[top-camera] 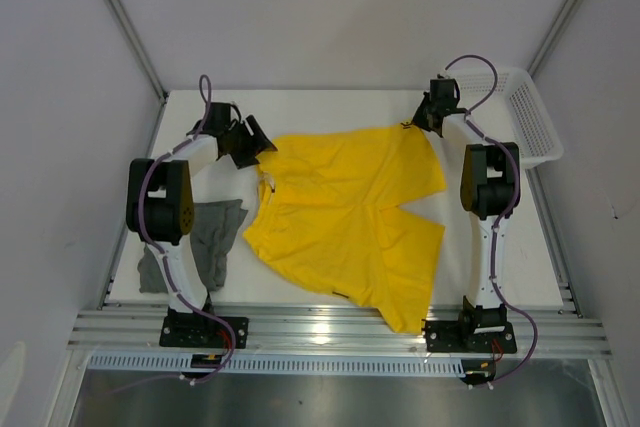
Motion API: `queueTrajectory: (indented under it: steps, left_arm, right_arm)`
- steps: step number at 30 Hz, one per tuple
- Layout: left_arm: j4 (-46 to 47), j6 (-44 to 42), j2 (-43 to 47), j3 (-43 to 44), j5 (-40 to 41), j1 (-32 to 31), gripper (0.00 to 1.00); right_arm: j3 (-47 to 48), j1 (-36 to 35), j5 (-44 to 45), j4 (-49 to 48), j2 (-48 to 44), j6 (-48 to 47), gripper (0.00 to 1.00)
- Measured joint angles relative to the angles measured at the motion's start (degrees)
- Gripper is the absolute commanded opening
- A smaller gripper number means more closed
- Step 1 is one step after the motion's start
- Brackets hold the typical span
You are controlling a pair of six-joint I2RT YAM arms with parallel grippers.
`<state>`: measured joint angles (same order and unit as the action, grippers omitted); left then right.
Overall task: Fold and stack the shorts
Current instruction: Flatten the shorts out
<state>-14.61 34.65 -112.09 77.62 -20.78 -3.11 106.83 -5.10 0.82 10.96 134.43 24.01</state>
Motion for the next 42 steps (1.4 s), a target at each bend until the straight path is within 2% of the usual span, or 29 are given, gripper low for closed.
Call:
queueTrajectory:
  steps: [11,15,20,30,38,42]
  left_arm:
    - [3.6,1.7,2.2,-9.3,0.5,0.1,0.73]
    - [7.3,3.6,2.8,-11.6,0.2,0.1,0.68]
    - [11.0,6.0,2.8,-12.2,-0.9,0.2,0.61]
    - [14.2,8.0,2.8,-12.4,-2.3,0.3,0.58]
    - [25.7,15.6,2.2,-17.3,-5.5,2.1,0.4]
    - [30.4,18.2,-0.4,-16.0,-5.4,2.6,0.33]
  right_arm:
    - [0.1,0.0,0.0,-0.1,0.0,0.0,0.0]
    - [0.0,0.0,-0.1,-0.1,0.0,0.0,0.0]
    - [0.0,0.2,-0.2,-0.1,0.0,0.0,0.0]
    - [0.0,0.4,-0.2,-0.2,0.0,0.1,0.0]
    - [0.0,0.7,-2.3,-0.6,0.0,1.3,0.0]
    - [-0.1,0.9,-3.0,-1.3,0.0,1.9,0.0]
